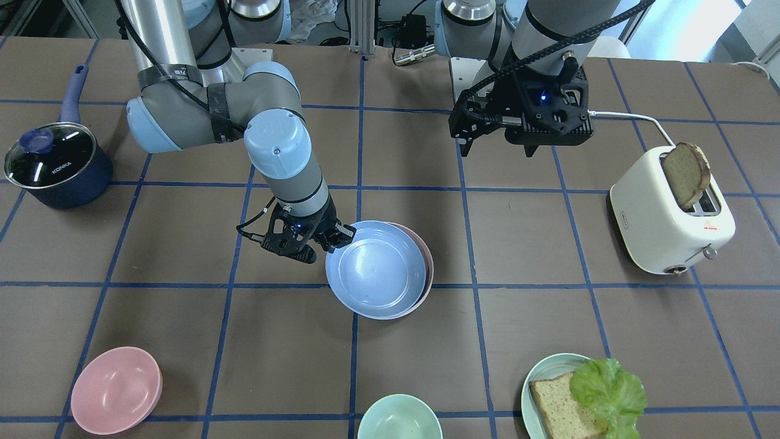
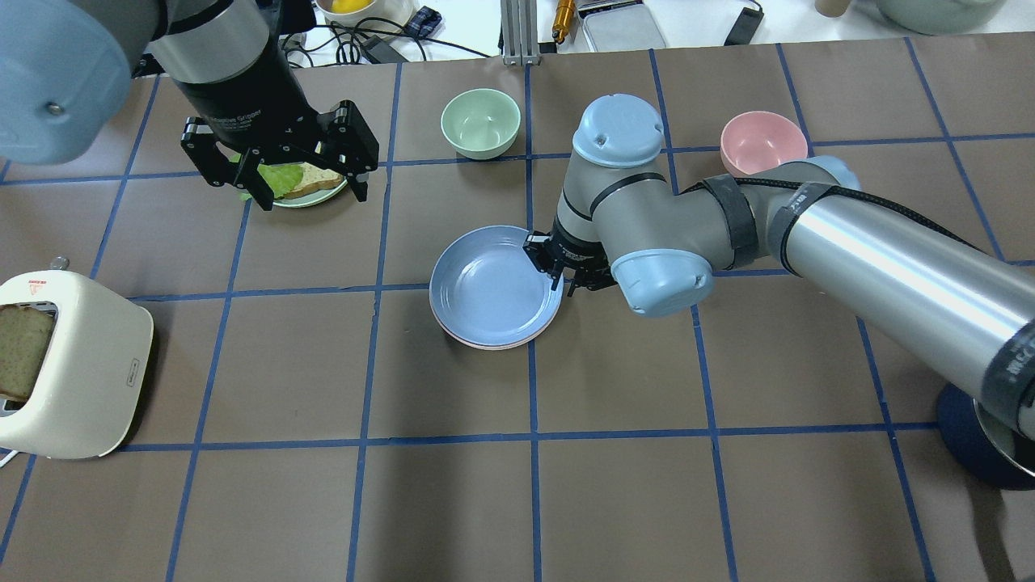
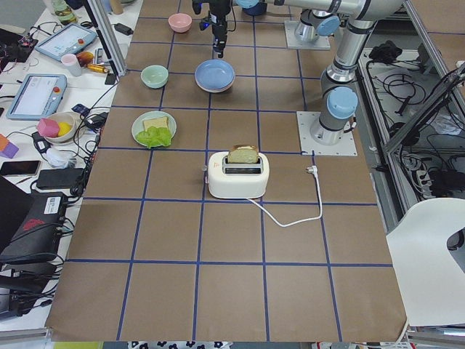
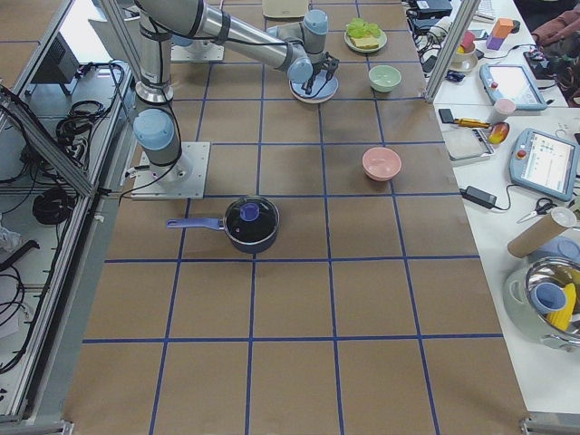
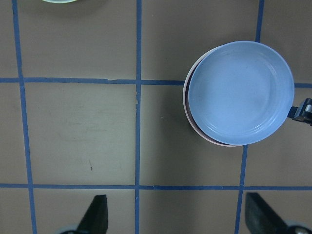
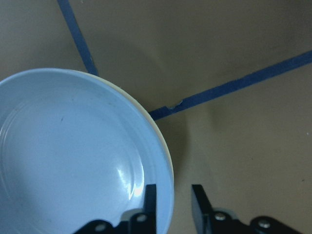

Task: Stack three plates with pink and blue

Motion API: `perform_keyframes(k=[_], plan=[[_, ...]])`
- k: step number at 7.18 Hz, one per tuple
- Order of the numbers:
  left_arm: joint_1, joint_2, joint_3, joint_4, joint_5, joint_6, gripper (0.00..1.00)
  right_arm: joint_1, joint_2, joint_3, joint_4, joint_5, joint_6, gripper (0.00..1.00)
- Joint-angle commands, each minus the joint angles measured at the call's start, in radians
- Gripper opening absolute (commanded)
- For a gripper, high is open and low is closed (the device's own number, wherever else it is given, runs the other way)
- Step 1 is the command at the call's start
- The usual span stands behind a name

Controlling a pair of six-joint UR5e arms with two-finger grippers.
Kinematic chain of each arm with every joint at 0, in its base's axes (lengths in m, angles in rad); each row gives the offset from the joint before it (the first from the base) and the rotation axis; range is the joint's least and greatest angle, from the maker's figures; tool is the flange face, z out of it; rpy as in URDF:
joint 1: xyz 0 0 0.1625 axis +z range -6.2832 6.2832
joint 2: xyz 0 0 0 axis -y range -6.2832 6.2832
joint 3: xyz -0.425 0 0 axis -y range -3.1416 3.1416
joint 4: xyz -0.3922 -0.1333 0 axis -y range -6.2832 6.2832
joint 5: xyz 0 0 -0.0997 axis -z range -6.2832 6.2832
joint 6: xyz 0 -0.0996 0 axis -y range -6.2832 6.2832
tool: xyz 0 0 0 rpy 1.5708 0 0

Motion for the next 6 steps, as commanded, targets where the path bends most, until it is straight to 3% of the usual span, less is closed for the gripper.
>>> perform_keyframes(k=[1, 4, 6], plan=[[0.011, 0.014, -0.007, 0.018, 0.003, 0.000, 1.00, -0.070, -0.008, -0.055, 0.019, -0.019, -0.174, 1.00], [0.012, 0.023, -0.010, 0.013, 0.003, 0.000, 1.00, -0.193, -0.083, -0.246, 0.382, -0.083, -0.452, 1.00], [0.012, 0.023, -0.010, 0.013, 0.003, -0.001, 1.00, -0.210, -0.248, -0.244, 0.526, -0.137, -0.645, 1.00]])
